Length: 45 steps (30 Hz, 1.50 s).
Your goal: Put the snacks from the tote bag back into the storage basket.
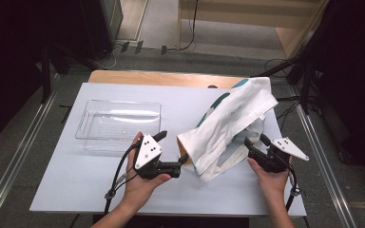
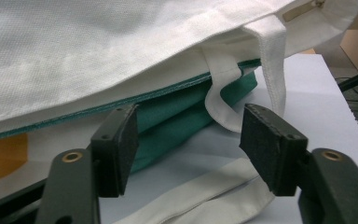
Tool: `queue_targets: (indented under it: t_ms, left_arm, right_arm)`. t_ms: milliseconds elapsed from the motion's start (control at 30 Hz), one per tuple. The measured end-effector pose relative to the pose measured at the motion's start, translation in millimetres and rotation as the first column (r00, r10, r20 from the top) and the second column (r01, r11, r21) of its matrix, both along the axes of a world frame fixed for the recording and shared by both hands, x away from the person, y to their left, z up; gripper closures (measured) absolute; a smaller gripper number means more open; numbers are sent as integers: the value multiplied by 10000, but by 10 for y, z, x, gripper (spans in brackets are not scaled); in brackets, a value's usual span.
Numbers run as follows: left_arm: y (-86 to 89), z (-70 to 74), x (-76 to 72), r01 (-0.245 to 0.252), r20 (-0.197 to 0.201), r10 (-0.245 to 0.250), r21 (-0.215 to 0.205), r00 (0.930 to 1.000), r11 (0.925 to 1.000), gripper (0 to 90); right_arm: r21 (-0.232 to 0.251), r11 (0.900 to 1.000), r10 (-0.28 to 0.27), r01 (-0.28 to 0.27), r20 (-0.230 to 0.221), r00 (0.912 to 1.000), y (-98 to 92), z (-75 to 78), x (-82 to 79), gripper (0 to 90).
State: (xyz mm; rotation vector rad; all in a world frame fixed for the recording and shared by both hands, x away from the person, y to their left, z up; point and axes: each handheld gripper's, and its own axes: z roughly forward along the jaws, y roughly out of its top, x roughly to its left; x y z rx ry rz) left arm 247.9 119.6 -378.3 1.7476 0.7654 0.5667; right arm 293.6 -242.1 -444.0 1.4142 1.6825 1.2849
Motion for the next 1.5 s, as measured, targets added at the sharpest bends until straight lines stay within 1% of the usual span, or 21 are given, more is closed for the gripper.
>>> queue_targets:
  t_ms: [100,200,300,400,467,533,700,767,800,867,933,967,1000,1067,1100,1133,1167,1233,1333,1433,1500]
  left_arm:
    - [71,11,-8,71,-104,-71,43,9999,10000,94]
    - [185,30,-16,-2,-194,-3,-251,9998,9997,95]
    - [247,71,-22,-54,-236,41,-563,9997,9984,95]
    - [177,79,-31,147,-318,-168,-634,9994,9979,95]
    - [57,77,-38,336,-294,-350,-477,9990,9983,94]
    - [-42,80,-41,411,-293,-426,-501,9987,9979,85]
    - [-198,80,-19,754,-473,-779,-522,9958,9958,23]
    - [-212,85,-32,702,-423,-726,-547,9965,9960,35]
    - [-221,107,-76,551,-154,-558,-421,9983,9976,46]
    - [-201,122,-92,560,-109,-565,-471,9983,9973,46]
    - [-203,113,-82,252,-179,-256,-228,9995,9994,47]
    - [-203,113,-82,252,-179,-256,-228,9995,9994,55]
    - [-243,40,-13,-93,-587,105,209,9982,9997,60]
    - [-294,-54,67,-238,-1163,287,433,9928,9988,62]
    - [-319,-96,95,-240,-1310,314,572,9909,9981,70]
    - [-319,-96,95,-240,-1310,314,572,9909,9981,85]
    - [-365,-153,129,-489,-1380,606,865,9886,9951,138]
    - [-378,-169,152,-805,-1222,927,1018,9882,9916,187]
    - [-331,-169,209,-1305,-1105,1408,958,9839,9868,438]
    - [-243,-184,276,-1146,-1315,1234,723,9836,9908,646]
    - [-204,-191,309,-1003,-1418,1090,666,9839,9927,757]
  right_arm:
    - [28,10000,-86,86,157,9998,13,7,6,458]
    - [288,9994,184,-197,452,9988,33,37,-29,536]
    - [391,9974,561,-606,1084,9925,87,114,-123,636]
    - [414,9936,989,-1054,1357,9858,165,171,-170,740]
    - [397,9888,1373,-1440,1381,9808,231,185,-167,778]
    - [268,9874,1512,-1557,1254,9805,308,183,-150,820]
    - [21,9851,1708,-1717,949,9807,465,126,-71,825]
    - [-28,9857,1680,-1684,904,9816,484,112,-56,817]
    - [5,9852,1708,-1713,772,9823,528,77,-4,811]
    - [-58,9855,1697,-1697,723,9828,561,68,20,814]
    - [-94,9862,1656,-1654,735,9835,587,64,40,817]
    - [-63,9859,1672,-1672,711,9834,599,62,48,818]
    - [-57,9860,1664,-1664,697,9836,611,59,56,820]
    - [-63,9856,1688,-1688,686,9832,619,56,62,823]
    - [-79,9856,1693,-1692,698,9831,625,56,68,826]
    - [-79,9856,1693,-1692,698,9831,625,56,68,826]
    - [-115,9850,1728,-1724,659,9827,639,56,81,828]
    - [-186,9836,1801,-1793,626,9817,647,49,98,826]
    - [-212,9844,1755,-1745,633,9824,640,55,110,773]
    - [-375,9871,1581,-1556,758,9845,565,95,99,680]
    - [-806,9935,860,-798,766,9933,486,110,97,659]
